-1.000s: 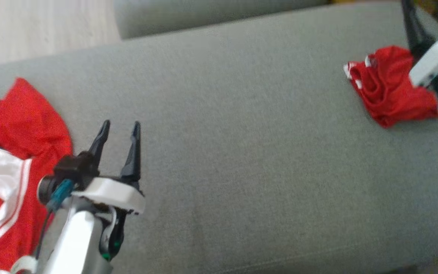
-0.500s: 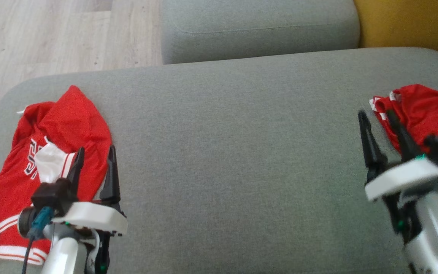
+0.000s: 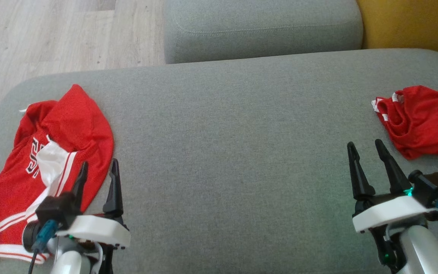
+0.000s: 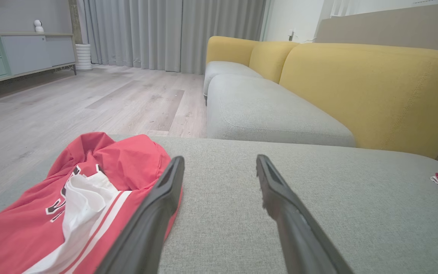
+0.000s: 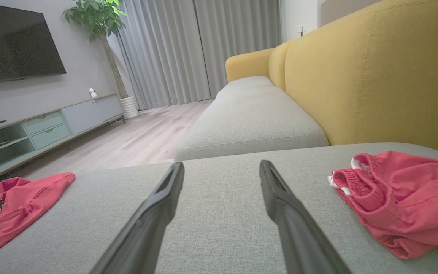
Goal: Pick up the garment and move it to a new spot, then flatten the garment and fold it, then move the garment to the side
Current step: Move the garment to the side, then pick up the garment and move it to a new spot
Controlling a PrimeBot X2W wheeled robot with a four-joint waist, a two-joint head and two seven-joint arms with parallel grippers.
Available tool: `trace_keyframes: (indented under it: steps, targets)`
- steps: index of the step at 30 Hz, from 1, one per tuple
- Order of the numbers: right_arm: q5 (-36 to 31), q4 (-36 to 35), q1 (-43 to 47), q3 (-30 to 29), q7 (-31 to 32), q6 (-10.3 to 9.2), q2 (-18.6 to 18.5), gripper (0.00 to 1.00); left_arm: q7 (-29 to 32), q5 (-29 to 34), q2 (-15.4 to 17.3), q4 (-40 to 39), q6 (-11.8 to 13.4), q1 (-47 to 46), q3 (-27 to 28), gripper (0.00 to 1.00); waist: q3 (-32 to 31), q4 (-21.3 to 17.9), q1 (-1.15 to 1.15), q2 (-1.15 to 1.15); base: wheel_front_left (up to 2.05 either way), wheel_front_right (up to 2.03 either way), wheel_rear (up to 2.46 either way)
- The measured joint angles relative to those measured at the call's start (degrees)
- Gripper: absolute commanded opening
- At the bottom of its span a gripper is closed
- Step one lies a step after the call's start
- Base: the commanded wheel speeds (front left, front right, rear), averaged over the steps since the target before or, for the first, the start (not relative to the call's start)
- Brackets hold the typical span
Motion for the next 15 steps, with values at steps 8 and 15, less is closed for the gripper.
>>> trace_keyframes:
  steps: [8, 15]
  targets:
    - [-0.44, 0.21, -0.01, -0.18, -0.41, 0.00, 0.15, 1.00, 0.00, 1.01, -1.02, 0.16, -1.01, 0.12, 0.85, 1.00, -0.11, 0.07, 0.00, 0.00, 0.00, 0.00, 0.00]
    - [-0.86, 0.22, 0.04, 0.30, -0.29, 0.00, 1.55, 1.00, 0.00, 2.00, -1.27, 0.77, -1.03, -0.14, 1.27, 1.00, -0.43, 3.73, 0.00, 0.00, 0.00, 0.00, 0.00]
